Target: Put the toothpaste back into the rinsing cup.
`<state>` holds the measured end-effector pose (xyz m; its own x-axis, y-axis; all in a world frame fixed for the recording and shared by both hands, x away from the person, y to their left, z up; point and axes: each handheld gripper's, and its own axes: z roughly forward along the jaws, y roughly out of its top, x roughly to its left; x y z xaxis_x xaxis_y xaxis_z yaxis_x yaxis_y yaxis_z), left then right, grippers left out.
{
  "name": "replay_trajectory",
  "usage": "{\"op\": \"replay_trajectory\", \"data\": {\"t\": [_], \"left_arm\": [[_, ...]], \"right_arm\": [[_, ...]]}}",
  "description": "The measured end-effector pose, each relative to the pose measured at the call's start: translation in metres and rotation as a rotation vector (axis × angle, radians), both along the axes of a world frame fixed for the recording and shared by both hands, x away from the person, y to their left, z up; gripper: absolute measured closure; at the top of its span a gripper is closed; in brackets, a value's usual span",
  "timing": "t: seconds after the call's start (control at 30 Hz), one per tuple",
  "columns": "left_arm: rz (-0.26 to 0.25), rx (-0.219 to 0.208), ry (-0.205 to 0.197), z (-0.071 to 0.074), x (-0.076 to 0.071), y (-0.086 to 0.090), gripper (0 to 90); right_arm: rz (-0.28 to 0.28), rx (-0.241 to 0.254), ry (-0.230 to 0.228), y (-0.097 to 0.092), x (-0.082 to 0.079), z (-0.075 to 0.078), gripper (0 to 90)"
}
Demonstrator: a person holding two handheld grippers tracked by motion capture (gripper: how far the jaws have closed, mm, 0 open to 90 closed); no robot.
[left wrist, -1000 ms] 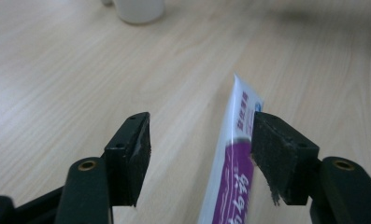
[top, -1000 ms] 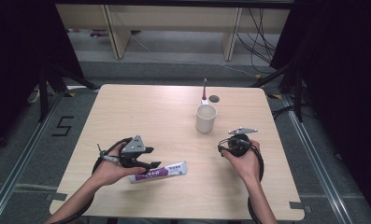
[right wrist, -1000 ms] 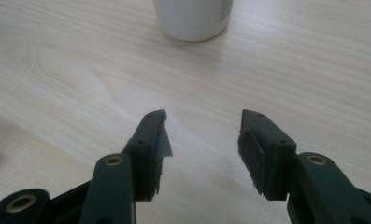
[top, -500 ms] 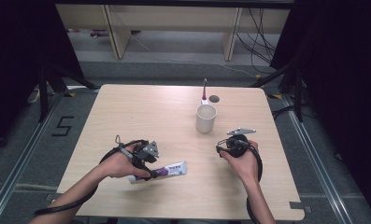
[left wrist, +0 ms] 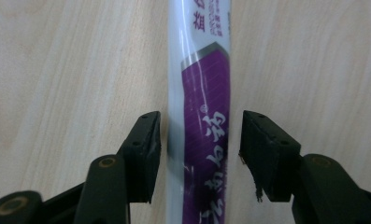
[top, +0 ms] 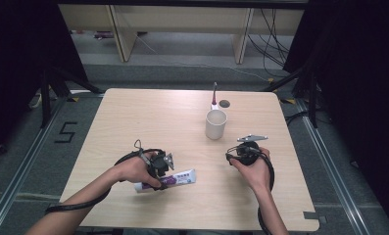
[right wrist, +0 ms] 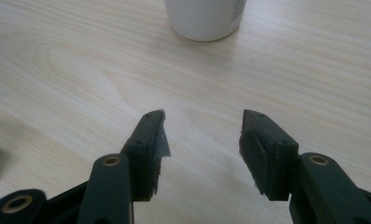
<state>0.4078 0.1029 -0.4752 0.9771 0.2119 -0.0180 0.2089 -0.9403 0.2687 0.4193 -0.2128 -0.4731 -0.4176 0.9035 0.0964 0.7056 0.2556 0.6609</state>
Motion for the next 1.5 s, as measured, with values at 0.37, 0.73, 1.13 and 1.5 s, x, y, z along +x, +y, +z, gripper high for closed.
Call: {"op": "replay_trajectory", "data": {"t": [0.37, 0.73, 1.13, 1.5], "left_arm": [[-0.018, 0.073, 0.026, -0.004, 0.001, -0.007, 53.9], [-0.042, 0.13, -0.016, -0.003, -0.003, -0.016, 58.0], [-0.072, 0.185, 0.008, -0.003, 0.001, -0.023, 59.6], [-0.087, 0.223, 0.033, -0.004, 0.004, -0.029, 60.1]], "right_arm": [[0.021, -0.013, -0.019, 0.0, 0.001, -0.001, 50.3], [0.015, -0.004, 0.003, 0.003, 0.0, -0.002, 50.2], [0.024, 0.001, 0.0, 0.002, 0.001, -0.002, 50.1], [0.019, -0.02, -0.002, 0.002, 0.001, -0.004, 50.0]]}}
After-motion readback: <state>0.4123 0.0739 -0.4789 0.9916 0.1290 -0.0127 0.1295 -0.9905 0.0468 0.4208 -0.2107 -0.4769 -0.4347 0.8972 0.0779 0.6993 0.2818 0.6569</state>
